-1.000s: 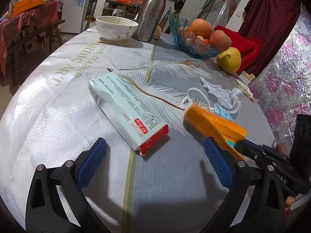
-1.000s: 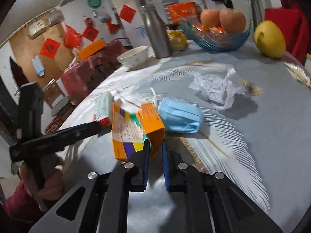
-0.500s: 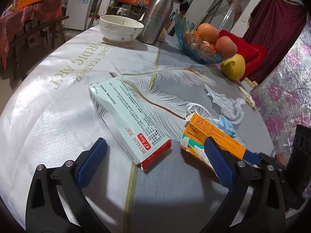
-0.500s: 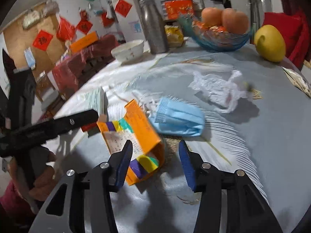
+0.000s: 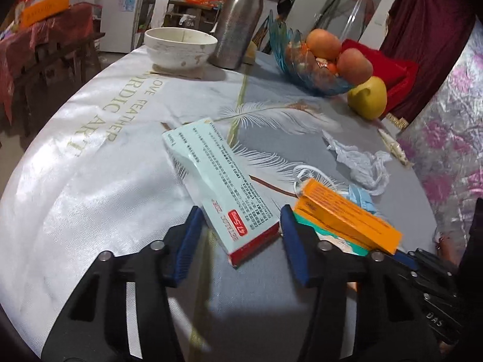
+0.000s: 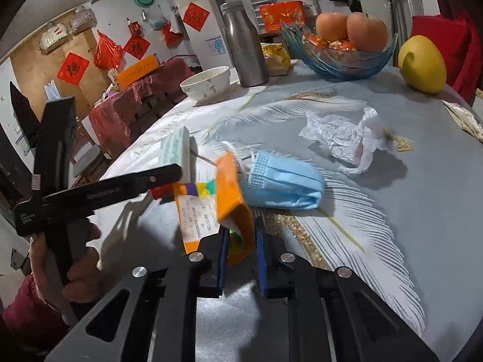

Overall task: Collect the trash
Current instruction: 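Grasp the orange medicine box with the right tool, then grasp the white Betaloc medicine box with the left tool while the right tool holds the orange box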

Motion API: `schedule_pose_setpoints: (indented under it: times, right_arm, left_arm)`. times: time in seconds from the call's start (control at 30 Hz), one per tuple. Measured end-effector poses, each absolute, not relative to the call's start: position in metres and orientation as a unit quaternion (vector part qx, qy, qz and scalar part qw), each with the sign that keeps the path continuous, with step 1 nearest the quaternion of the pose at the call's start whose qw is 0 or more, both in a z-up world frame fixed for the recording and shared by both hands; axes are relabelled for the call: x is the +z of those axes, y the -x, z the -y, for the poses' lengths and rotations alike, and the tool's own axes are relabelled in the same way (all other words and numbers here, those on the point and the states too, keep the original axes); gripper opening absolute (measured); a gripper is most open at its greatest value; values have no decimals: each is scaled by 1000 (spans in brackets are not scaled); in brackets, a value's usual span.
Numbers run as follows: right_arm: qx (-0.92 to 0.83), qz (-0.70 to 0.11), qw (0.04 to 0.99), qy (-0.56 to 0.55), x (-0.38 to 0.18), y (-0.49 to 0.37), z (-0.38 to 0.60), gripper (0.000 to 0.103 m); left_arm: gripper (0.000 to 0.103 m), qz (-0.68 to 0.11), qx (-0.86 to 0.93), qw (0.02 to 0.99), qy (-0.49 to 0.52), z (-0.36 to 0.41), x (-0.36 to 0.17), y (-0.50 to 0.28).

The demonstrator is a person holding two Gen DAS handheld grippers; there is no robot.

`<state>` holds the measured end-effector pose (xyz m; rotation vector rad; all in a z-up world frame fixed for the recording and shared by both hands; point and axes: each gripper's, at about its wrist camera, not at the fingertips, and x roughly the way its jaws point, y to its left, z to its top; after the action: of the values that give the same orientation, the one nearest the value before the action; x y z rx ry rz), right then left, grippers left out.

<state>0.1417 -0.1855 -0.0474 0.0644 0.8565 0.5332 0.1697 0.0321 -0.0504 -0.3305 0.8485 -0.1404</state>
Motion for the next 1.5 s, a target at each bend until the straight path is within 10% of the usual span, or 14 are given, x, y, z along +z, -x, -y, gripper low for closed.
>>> schedule_pose_setpoints:
  times: [0.6,0.7,0.77,1.03,1.2,1.5]
  right_arm:
    - [267,-386,881,-67,-43,-135,201,0]
    - [292,-386,874,-50,-42,-128,190,20]
    - [290,-370,882,-23,-37,-121,177,54]
    - [303,-430,850,2,-53,-128,132,51]
    - [306,-419,854,-28,-50,-125,141,20]
    - [249,-374,886,-112,-40,-116,225,20]
  left_arm:
    - [42,-348,-152,891,250,-58,-39,-150]
    - [42,-349,-148,892,247,-57,-40,-150]
    - [42,-354,-143,892,241,-55,-40,-151]
    - [42,-355,-135,895,233,-53,-41,-152]
    - [45,-353,-133,898,224,-51,-39,-152]
    - [77,-368,-101,910,159,-31,-38,-157]
